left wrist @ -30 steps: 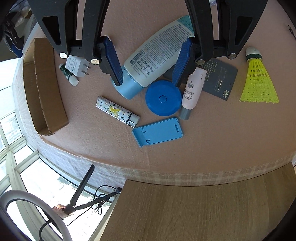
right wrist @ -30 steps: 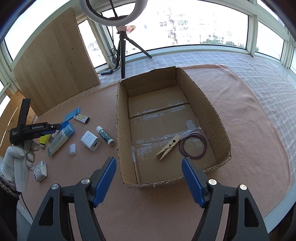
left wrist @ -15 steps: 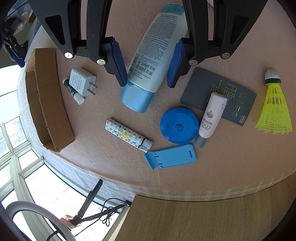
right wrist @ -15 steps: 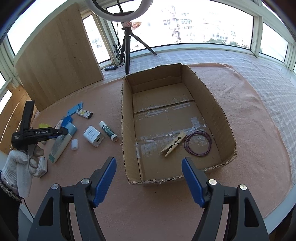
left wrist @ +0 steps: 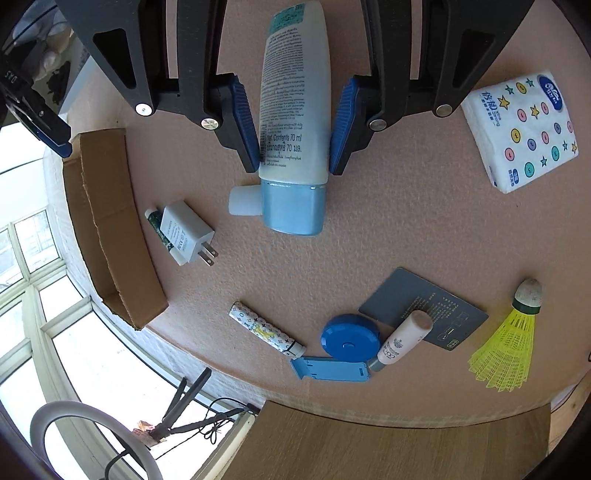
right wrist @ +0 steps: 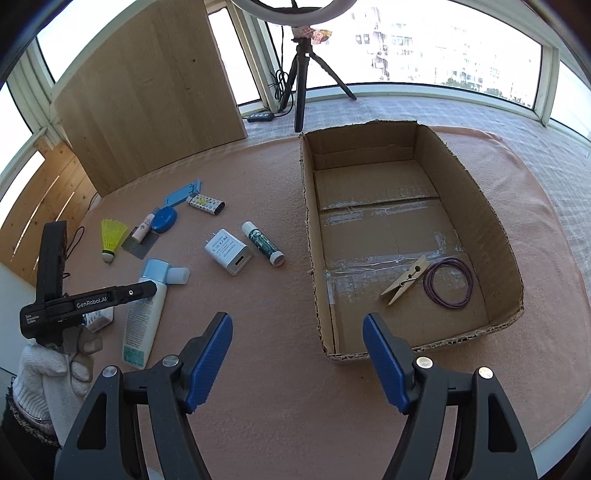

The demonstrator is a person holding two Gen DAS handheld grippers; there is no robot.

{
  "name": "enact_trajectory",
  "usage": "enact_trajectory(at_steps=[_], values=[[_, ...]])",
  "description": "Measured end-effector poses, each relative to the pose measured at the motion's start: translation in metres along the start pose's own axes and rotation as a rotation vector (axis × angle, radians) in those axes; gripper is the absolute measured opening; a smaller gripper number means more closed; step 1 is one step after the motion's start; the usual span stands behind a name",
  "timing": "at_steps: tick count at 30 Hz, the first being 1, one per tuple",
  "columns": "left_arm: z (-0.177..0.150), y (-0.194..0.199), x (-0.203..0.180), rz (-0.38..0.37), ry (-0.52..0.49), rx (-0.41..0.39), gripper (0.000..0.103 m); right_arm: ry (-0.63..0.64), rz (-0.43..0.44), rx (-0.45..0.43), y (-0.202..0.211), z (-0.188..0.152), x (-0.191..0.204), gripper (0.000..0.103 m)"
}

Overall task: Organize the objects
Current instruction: 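Grasp the white lotion bottle with the left tool and lift it, then close the right tool on the lotion bottle while the left tool holds it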

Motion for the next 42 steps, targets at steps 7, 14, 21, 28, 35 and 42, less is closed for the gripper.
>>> enact_trajectory(at_steps=[7, 14, 21, 28, 35, 42], values=[[-0.038, 0.007, -0.008, -0.027, 0.007, 0.001, 0.043, 0.070, 0.004, 0.020, -0.015, -0.005, 0.031, 0.072], [-0.049, 0.018, -0.010, -0.016, -0.041, 0.005, 0.043, 0.084, -0.007, -0.017, -0.008, -0.002, 0.044, 0.072], [-0.062, 0.032, -0.010, -0.042, -0.104, 0.045, 0.043, 0.118, 0.071, 0.001, -0.005, -0.007, 0.073, 0.072], [-0.070, 0.032, -0.009, -0.062, -0.106, 0.064, 0.045, 0.116, 0.213, 0.124, -0.033, -0.025, 0.107, 0.072], [-0.077, 0.026, -0.007, -0.082, -0.107, 0.078, 0.049, 0.075, 0.309, 0.237, -0.063, -0.036, 0.123, 0.070], [-0.077, 0.020, -0.007, -0.101, -0.088, 0.082, 0.049, 0.066, 0.343, 0.295, -0.079, -0.039, 0.133, 0.069]])
Point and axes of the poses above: each gripper's, at about its wrist camera, not at the fingertips, and y roughly against the way its jaws point, x to its left, z to its top, the point moved 2 cm from there along -y, roughly the way its jaws point, and after that the axes turned 7 degrees about -z, right-handed, at the moved point
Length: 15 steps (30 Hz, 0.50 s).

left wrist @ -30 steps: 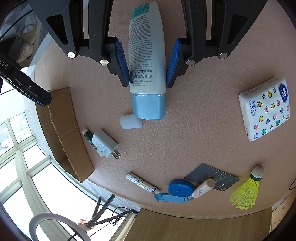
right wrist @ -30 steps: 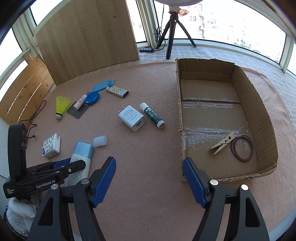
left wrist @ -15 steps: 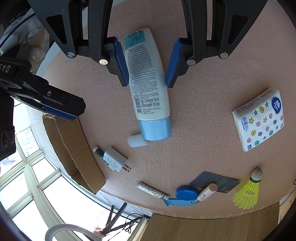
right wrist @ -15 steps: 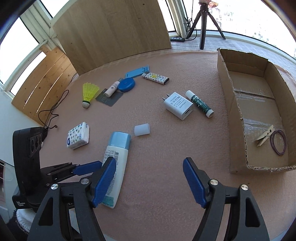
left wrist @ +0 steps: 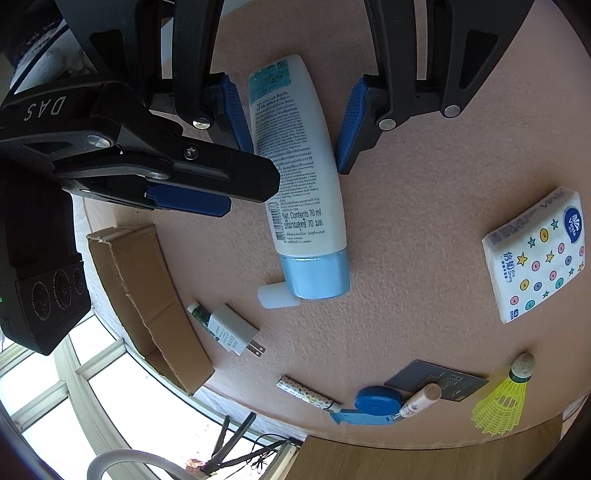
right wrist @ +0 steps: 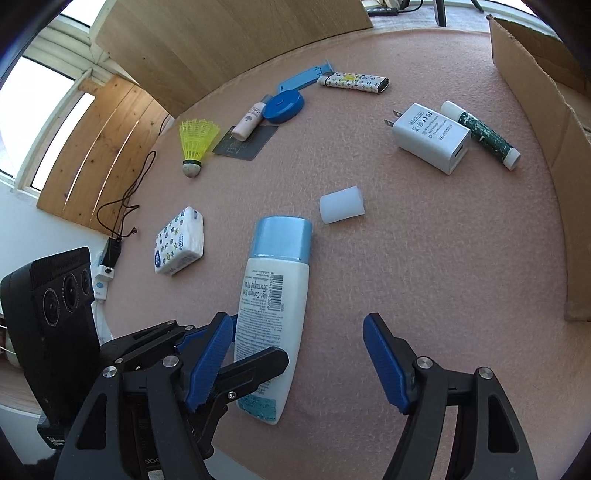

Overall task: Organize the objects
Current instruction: 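Close the right tool on the lotion bottle while the left tool holds it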

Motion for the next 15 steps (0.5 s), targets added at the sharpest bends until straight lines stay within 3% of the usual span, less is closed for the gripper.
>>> enact_trajectory(at_steps=[7, 11, 15], values=[[0.002, -0.003, 0.001, -0.022, 0.015, -0.002, 0.049, 0.003, 0.014, 0.025, -0.009, 0.000, 0.004, 0.063], [0.003, -0.004, -0.002, -0.024, 0.005, 0.003, 0.048, 0.002, 0.030, 0.040, -0.013, 0.002, 0.006, 0.050], [0.004, -0.006, -0.005, -0.027, -0.001, 0.008, 0.048, 0.005, 0.042, 0.046, -0.014, 0.003, 0.007, 0.043]])
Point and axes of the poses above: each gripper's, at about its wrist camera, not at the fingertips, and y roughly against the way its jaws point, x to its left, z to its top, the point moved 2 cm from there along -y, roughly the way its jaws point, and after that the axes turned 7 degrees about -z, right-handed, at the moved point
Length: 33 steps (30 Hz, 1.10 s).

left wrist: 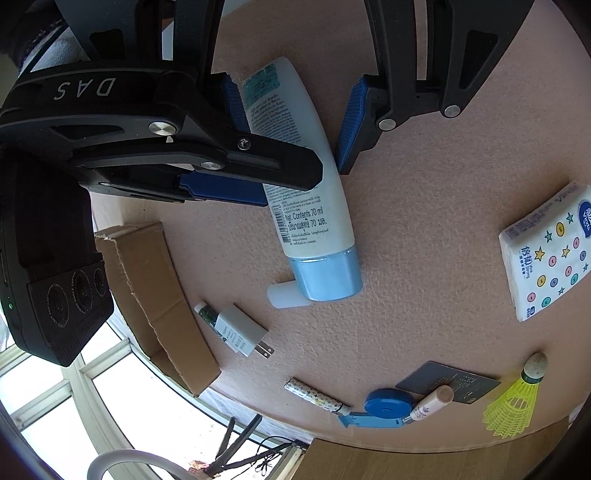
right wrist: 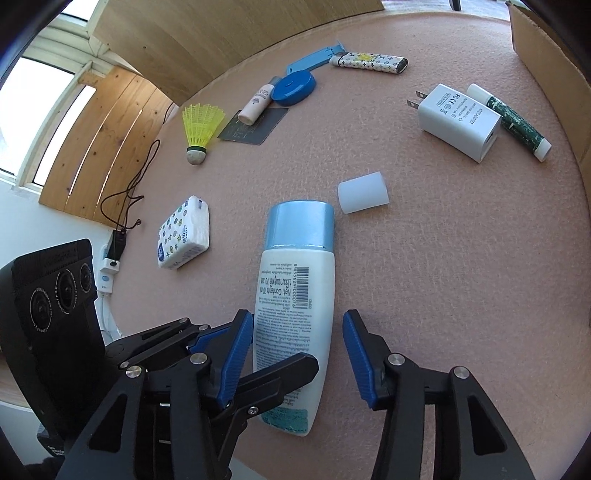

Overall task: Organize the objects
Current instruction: 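Close the right tool on the lotion bottle while the left tool holds it, then carry the lotion bottle with both tools over the cardboard box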

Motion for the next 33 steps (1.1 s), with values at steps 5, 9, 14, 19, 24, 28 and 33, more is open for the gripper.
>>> enact_trajectory(at_steps=[5, 9, 14, 19, 24, 28, 33], values=[[0.001, -0.001, -0.002, -0.003, -0.002, 0.000, 0.048, 0.002, -0.003, -0.001, 0.001, 0.001, -0.001, 0.041], [0.003, -0.002, -0.006, -0.010, -0.004, 0.000, 0.048, 0.001, -0.016, -0.015, 0.006, 0.001, -0.003, 0.039], [0.011, -0.001, -0.020, -0.027, -0.029, -0.013, 0.048, -0.014, -0.024, -0.051, 0.022, 0.003, -0.009, 0.038], [0.027, -0.001, -0.044, -0.038, -0.078, -0.037, 0.048, -0.034, -0.037, -0.107, 0.048, 0.009, -0.019, 0.038], [0.048, -0.001, -0.076, -0.064, -0.138, -0.057, 0.048, -0.054, -0.058, -0.173, 0.081, 0.019, -0.035, 0.038], [0.069, -0.005, -0.110, -0.084, -0.199, -0.077, 0.048, -0.069, -0.087, -0.235, 0.113, 0.028, -0.052, 0.037], [0.096, -0.018, -0.156, -0.116, -0.269, -0.098, 0.048, -0.091, -0.126, -0.307, 0.151, 0.041, -0.079, 0.037]])
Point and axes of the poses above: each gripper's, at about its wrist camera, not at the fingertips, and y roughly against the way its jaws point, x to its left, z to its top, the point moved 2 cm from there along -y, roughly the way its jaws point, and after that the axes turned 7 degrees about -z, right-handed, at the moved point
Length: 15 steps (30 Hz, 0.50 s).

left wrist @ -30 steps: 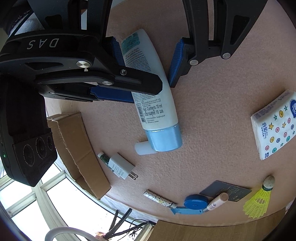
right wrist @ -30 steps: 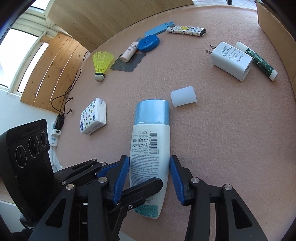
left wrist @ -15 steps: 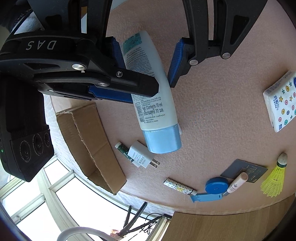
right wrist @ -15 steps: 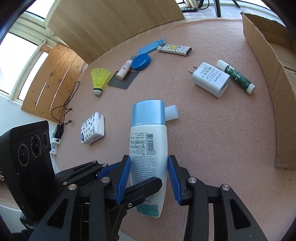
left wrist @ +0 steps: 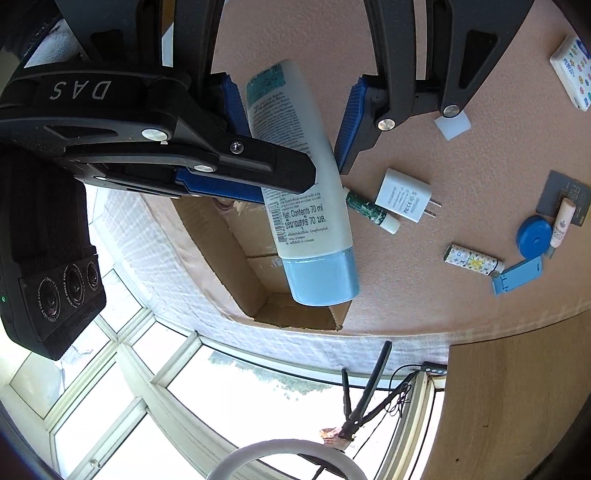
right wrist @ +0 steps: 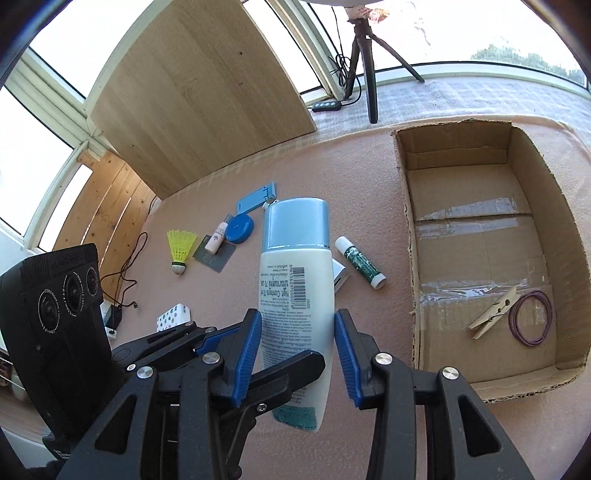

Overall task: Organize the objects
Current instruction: 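Carry the lotion bottle with both tools over the cardboard box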

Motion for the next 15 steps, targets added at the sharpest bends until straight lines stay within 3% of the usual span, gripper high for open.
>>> enact_trajectory(at_steps=[7, 15], values=[[0.039, -0.038, -0.038, -0.037, -0.065, 0.005, 0.048, -0.038, -0.051, -0.064, 0.023, 0.026, -0.043, 0.037], [0.057, -0.083, -0.059, -0.044, -0.086, 0.042, 0.048, -0.077, -0.083, -0.062, 0.018, 0.038, -0.087, 0.037]])
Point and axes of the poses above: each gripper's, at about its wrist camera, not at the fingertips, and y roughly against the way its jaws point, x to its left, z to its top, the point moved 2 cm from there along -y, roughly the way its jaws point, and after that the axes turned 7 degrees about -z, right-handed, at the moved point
